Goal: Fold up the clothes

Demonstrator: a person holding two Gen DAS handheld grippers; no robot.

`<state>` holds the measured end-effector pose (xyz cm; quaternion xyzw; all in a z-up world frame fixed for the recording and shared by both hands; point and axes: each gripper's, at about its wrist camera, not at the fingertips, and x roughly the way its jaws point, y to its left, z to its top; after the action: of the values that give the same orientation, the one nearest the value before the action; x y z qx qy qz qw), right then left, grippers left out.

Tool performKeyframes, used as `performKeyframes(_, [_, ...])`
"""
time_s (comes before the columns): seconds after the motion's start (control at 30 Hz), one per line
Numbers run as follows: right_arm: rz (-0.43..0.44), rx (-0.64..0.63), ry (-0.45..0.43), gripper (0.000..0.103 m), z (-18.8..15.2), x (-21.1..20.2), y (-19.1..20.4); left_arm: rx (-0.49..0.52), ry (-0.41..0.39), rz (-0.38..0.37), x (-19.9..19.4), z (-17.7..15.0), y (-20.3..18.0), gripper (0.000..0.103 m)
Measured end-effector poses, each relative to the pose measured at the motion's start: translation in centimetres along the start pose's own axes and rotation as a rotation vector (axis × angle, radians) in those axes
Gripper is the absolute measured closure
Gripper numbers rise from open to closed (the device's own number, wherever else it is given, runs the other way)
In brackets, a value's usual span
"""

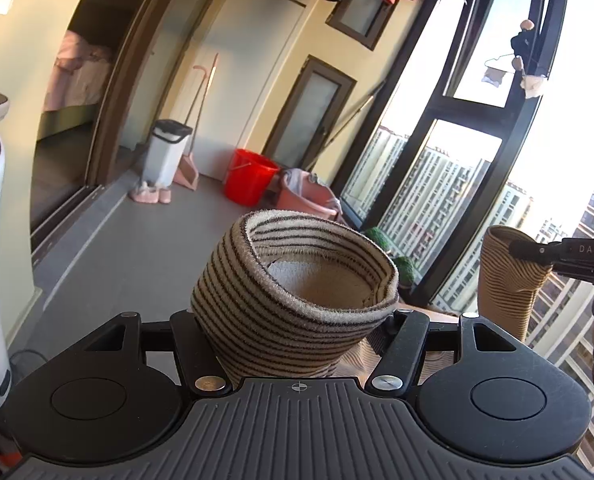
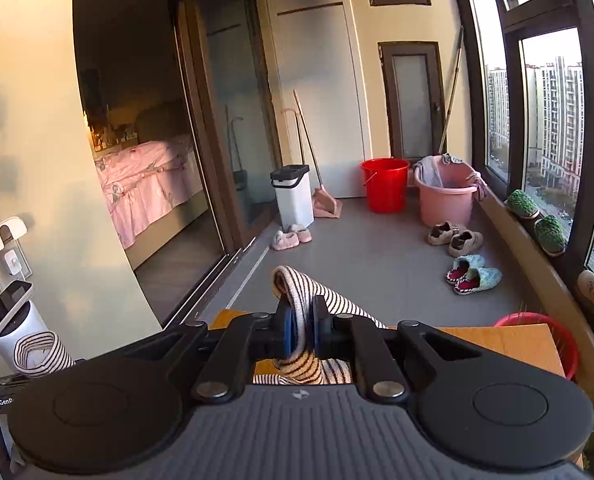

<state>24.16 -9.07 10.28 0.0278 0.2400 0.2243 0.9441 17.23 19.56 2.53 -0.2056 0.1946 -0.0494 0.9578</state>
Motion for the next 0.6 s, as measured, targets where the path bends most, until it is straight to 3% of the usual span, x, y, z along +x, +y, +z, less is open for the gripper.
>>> performKeyframes(0.2, [0.034, 0.035, -0.036, 0.088, 0.4, -0.4, 0.0, 0.000, 0.009, 0.005, 0.2, 0.0, -0.3, 0.036])
performKeyframes(0.37, [0.024, 0.059, -0.060, 0.070, -0.6, -2.3, -2.1, 0.006, 0.024, 0.015, 0.9, 0.1, -1.2, 0.040])
performKeyframes(0.43, [0.019, 0.063, -0.067, 0.065, -1.4, -3.2, -3.0, 0.015, 0.032, 0.020, 1.1, 0.1, -1.7, 0.047])
performKeyframes(0.6, [0.023, 0.024, -0.050, 0.056, -5.0, -4.7, -4.5, 0.064, 0.051, 0.023, 1.5, 0.6, -3.7, 0.074])
